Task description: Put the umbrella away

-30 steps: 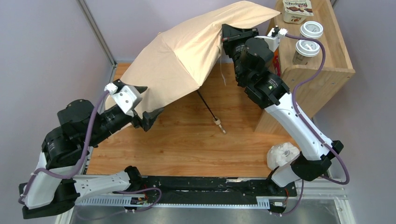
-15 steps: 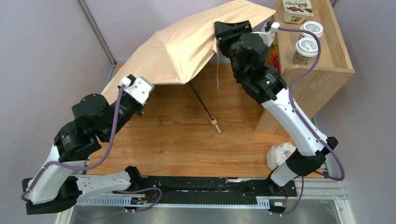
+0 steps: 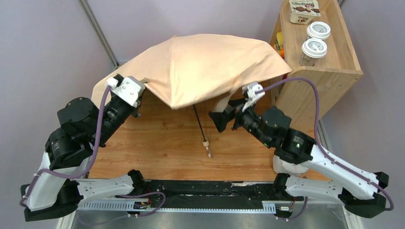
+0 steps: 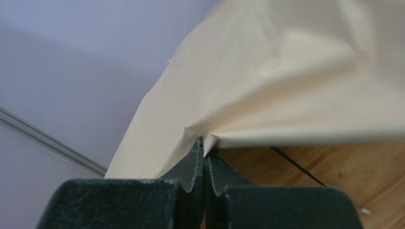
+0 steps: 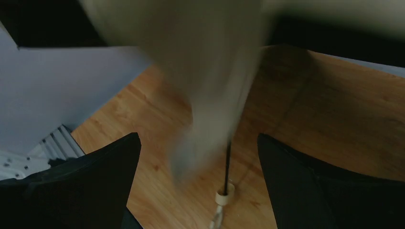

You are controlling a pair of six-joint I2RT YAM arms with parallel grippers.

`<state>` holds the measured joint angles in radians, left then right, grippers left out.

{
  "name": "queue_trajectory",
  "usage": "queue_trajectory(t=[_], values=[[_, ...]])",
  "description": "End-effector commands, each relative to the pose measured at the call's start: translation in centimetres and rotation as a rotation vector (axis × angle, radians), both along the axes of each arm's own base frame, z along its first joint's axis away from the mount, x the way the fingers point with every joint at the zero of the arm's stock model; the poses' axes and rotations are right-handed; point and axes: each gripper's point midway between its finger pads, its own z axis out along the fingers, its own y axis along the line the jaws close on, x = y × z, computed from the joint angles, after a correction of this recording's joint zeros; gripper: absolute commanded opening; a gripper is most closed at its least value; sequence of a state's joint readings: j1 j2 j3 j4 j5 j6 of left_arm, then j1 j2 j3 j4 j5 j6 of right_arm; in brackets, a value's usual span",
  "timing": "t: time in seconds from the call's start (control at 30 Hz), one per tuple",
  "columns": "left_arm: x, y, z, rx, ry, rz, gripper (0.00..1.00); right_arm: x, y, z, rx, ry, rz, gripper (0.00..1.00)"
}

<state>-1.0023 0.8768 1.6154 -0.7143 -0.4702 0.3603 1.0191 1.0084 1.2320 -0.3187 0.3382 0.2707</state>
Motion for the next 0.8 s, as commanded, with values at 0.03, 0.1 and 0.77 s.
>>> queue_trajectory(t=[0.03, 0.1, 0.77], values=[[-1.0, 0.3, 2.8, -0.086, -0.016, -0.036, 0.0, -3.0, -1.7, -2.3, -0.037, -0.147, 0.076, 1.0], [-1.3, 0.1, 2.8, -0.077, -0.021, -0.064, 0.0, -3.3, -2.5, 1.5, 0.09, -0.092, 0.044, 1.0], [-1.9, -1.1, 5.2, -0.207, -0.029, -0.124, 0.0, 9.2, 6.4, -15.7, -0.045, 0.038, -0.323, 1.0]])
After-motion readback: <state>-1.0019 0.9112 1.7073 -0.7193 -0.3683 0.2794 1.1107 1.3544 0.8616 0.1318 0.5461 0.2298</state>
